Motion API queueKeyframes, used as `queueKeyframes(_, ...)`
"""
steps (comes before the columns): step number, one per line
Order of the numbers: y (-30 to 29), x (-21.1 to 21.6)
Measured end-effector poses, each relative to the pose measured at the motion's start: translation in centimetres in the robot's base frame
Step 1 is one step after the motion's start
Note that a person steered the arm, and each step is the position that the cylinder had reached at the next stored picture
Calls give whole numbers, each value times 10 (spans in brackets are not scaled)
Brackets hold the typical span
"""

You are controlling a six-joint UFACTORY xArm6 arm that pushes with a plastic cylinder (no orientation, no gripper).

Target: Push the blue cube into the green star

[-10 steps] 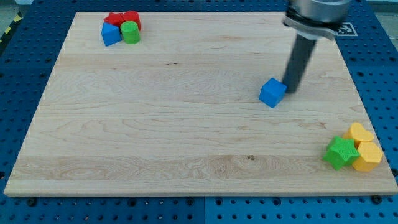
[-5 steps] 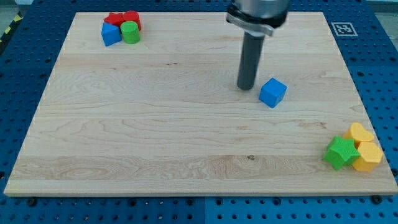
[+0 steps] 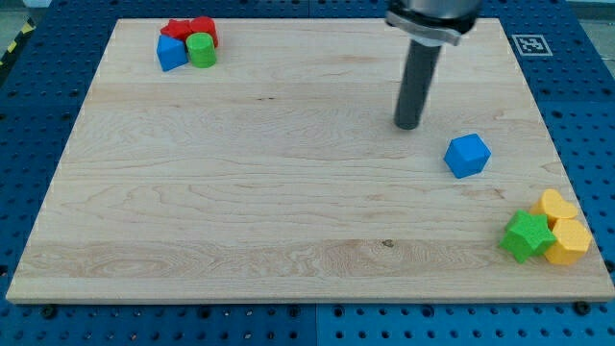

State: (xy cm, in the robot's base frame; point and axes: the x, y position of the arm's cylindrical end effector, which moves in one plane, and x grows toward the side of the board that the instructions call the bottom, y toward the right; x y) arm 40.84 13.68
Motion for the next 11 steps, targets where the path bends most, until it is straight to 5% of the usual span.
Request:
queueKeyframes(3,69,81)
queueKeyframes(5,1,49)
queueKeyframes(6,-15,81)
queueKeyframes(11,60,92)
